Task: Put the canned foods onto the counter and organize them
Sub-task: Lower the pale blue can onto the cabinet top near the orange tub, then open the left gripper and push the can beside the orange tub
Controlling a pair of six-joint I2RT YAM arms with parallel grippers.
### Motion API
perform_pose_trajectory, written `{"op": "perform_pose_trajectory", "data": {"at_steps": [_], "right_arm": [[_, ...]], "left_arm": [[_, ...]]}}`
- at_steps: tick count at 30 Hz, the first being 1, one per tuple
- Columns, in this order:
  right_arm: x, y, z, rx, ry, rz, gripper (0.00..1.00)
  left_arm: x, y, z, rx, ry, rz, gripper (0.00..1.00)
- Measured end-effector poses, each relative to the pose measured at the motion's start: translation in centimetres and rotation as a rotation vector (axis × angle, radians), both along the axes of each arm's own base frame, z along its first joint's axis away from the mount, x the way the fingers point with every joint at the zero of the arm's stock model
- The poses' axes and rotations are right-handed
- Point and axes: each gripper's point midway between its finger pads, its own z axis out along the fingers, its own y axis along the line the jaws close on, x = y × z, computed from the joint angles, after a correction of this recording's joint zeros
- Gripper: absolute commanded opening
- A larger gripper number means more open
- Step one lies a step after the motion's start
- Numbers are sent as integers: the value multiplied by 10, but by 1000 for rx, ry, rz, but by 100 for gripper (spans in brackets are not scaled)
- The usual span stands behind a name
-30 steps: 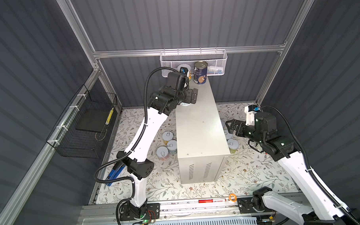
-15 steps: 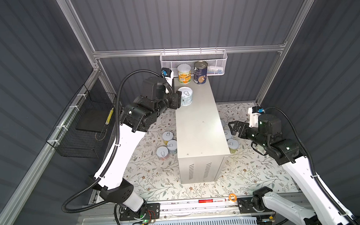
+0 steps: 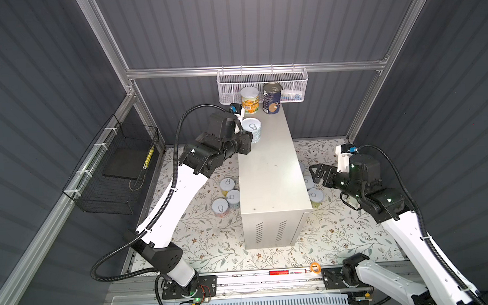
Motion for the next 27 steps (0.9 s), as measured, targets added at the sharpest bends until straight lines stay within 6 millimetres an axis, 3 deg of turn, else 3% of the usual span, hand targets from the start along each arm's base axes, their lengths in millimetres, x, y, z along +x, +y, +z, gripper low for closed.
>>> {"op": "perform_pose_trajectory", "data": {"at_steps": [9, 14, 27], "right_arm": [[2, 0, -3, -21, 3, 2, 99], [3, 0, -4, -22, 5, 2, 99], [8, 0, -10, -26, 11, 0, 99]], "left_arm": [[27, -19, -33, 34, 46, 3, 51], [44, -22, -42, 40, 56, 19, 51], [79, 5, -37, 19, 32, 99, 55]]}}
